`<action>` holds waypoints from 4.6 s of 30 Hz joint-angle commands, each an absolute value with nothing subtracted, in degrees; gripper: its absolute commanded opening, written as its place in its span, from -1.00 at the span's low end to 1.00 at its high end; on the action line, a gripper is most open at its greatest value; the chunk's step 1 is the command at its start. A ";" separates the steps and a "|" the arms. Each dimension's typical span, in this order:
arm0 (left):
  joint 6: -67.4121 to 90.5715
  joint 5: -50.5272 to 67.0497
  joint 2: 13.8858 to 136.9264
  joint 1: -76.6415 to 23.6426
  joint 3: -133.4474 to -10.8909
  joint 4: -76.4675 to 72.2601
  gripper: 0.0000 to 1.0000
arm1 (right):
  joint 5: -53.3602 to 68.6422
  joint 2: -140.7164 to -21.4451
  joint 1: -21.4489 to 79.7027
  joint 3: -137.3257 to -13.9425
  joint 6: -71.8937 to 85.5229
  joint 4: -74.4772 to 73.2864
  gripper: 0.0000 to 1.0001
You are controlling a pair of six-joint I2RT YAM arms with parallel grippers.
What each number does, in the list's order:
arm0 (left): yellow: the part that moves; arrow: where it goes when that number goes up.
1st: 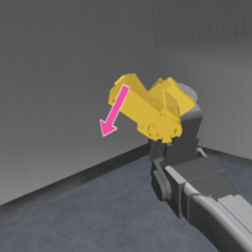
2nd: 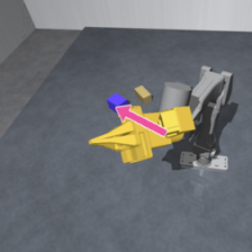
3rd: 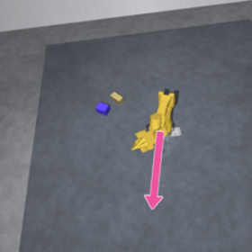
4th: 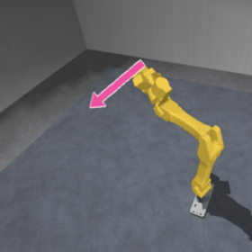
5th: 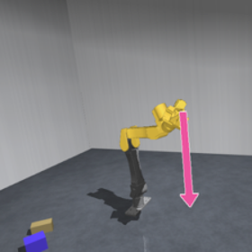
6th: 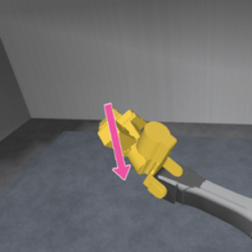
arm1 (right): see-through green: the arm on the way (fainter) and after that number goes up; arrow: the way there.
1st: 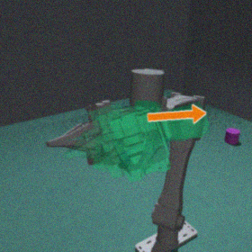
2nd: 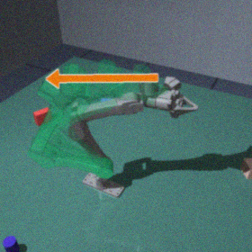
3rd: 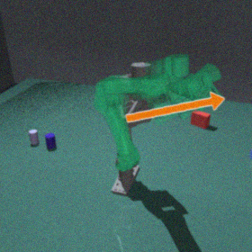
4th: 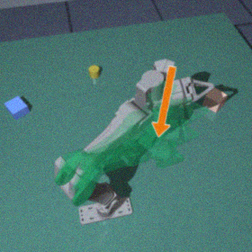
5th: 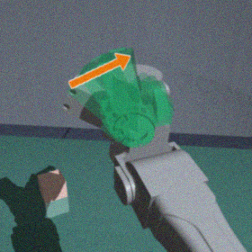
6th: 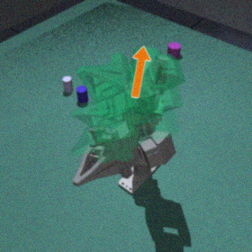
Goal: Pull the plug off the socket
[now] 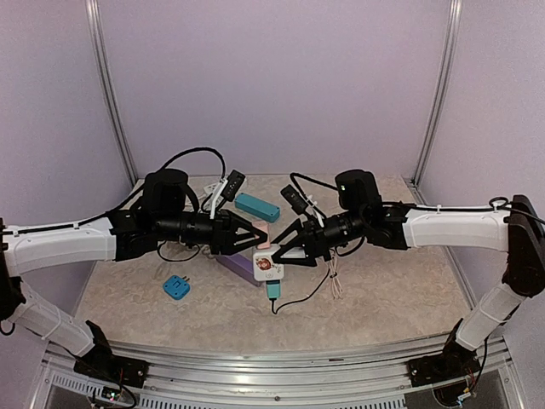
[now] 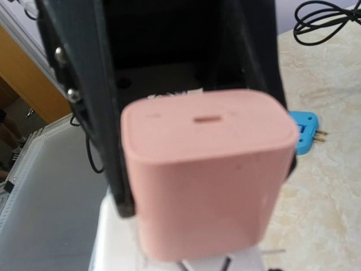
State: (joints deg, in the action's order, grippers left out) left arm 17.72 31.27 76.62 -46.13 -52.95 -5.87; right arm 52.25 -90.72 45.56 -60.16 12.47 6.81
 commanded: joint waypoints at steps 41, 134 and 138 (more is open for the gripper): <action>17.66 30.97 75.86 -43.12 -52.60 -2.24 -0.81 | 42.53 -88.80 41.83 -58.11 17.34 2.76 -1.00; 33.67 19.71 69.63 -37.33 -40.50 7.48 -0.84 | 32.50 -80.91 39.54 -53.58 17.19 5.00 -1.00; 38.95 16.92 65.74 -35.69 -35.05 12.62 -0.83 | 31.63 -80.95 39.07 -53.09 17.65 5.73 -1.00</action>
State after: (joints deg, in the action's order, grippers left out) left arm 32.23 22.94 69.67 -37.26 -38.79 6.35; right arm 33.56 -82.56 39.59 -54.00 15.07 0.73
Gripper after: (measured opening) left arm 0.432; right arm 0.610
